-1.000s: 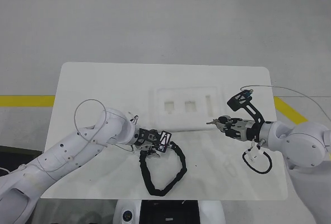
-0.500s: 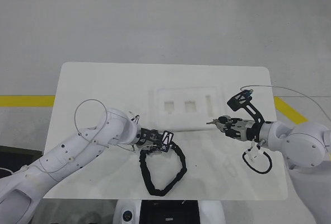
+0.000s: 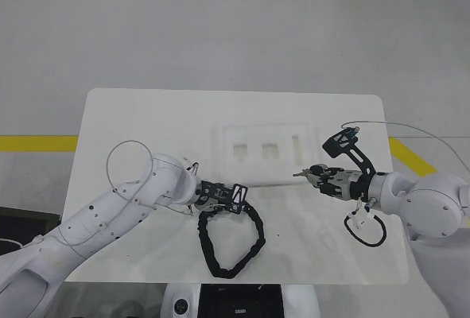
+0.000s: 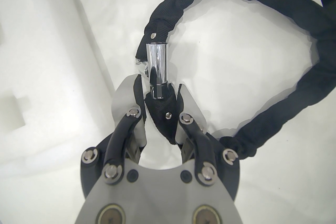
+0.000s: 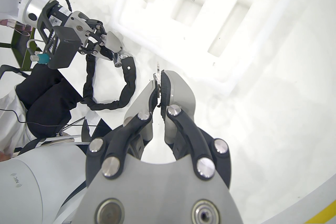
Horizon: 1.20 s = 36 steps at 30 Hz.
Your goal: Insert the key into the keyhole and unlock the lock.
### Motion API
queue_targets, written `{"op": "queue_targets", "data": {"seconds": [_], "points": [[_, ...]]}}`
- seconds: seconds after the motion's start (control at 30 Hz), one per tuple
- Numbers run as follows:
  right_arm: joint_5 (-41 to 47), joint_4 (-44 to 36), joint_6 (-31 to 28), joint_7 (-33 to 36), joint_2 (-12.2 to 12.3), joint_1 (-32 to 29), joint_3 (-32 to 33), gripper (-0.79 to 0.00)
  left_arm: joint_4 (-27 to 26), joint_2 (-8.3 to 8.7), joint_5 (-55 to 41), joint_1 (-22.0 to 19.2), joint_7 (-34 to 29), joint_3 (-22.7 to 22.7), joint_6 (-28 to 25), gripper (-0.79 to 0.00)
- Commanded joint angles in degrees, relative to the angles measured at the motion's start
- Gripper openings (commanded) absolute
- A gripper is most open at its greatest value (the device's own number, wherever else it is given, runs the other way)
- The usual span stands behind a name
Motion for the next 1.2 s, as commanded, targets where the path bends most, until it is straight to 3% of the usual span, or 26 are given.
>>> {"op": "queue_targets", "data": {"seconds": [0.0, 0.07, 0.17, 0.2, 0.47, 0.6, 0.93, 1.17], "points": [[0.0, 0.0, 0.0, 0.0, 0.0, 0.0, 0.0, -0.785, 0.11, -0.16, -0.14, 0.06, -0.35, -0.08, -0.01, -0.511], [0.0, 0.0, 0.0, 0.0, 0.0, 0.0, 0.0, -0.785, 0.17, -0.35, -0.23, 0.11, -0.6, -0.12, -0.09, -0.566], [0.0, 0.0, 0.0, 0.0, 0.0, 0.0, 0.0, -0.785, 0.48, -0.62, -0.34, 0.11, -0.75, -0.22, -0.23, -0.773], [0.0, 0.0, 0.0, 0.0, 0.0, 0.0, 0.0, -0.785, 0.57, -0.7, -0.35, 0.11, -0.8, -0.26, -0.29, -0.785], [0.0, 0.0, 0.0, 0.0, 0.0, 0.0, 0.0, -0.785, 1.2, -1.03, -1.06, 0.59, 0.36, -1.45, -0.14, -0.785], [0.0, 0.0, 0.0, 0.0, 0.0, 0.0, 0.0, -0.785, 1.85, -0.82, -1.94, 1.52, 4.33, -2.9, -0.65, -0.785], [0.0, 0.0, 0.0, 0.0, 0.0, 0.0, 0.0, -0.785, 4.58, 1.29, 1.8, 5.92, 22.29, -6.87, -1.29, -0.785], [0.0, 0.0, 0.0, 0.0, 0.0, 0.0, 0.0, -0.785, 7.27, 3.17, 6.83, 9.22, 39.05, -9.26, -1.29, -0.785]]}}
